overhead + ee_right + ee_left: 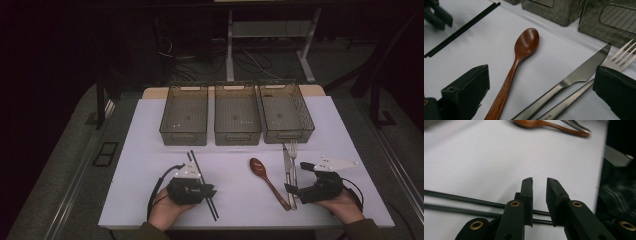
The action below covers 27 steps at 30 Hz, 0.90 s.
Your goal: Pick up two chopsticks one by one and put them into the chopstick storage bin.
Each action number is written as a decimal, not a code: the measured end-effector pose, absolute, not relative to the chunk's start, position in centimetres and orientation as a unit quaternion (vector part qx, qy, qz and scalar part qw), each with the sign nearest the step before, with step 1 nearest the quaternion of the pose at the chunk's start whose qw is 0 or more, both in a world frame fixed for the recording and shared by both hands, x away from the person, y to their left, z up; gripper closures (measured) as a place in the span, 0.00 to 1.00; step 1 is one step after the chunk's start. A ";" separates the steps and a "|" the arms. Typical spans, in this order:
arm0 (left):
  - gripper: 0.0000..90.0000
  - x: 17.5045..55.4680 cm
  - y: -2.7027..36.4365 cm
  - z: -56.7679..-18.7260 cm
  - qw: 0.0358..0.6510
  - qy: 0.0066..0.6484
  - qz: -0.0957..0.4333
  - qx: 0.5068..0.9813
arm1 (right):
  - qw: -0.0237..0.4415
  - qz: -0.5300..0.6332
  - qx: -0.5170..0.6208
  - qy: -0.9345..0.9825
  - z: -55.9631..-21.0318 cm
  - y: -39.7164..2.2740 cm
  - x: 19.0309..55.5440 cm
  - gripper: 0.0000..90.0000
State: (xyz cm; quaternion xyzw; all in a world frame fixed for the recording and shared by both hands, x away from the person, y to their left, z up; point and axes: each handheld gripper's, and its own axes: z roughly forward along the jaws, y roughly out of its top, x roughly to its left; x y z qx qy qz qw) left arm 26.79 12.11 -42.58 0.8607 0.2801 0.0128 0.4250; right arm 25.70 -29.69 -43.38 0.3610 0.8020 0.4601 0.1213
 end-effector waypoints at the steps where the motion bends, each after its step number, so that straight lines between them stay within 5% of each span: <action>1: 0.81 27.3 12.6 -42.5 0.426 0.296 0.022 0.854 | 0.121 0.460 0.361 0.802 -43.4 -29.7 25.7 0.00; 7: 0.59 30.4 14.9 -42.8 0.410 0.379 0.070 0.827 | 0.120 0.459 0.363 0.802 -43.4 -29.6 25.8 0.00; 12: 0.50 32.6 15.4 -43.6 0.388 0.414 0.096 0.818 | 0.119 0.459 0.364 0.802 -43.4 -29.7 25.8 0.00; 27: 0.43 35.6 14.0 -44.3 0.355 0.475 0.125 0.795 | 0.120 0.460 0.364 0.801 -43.4 -29.8 25.8 0.00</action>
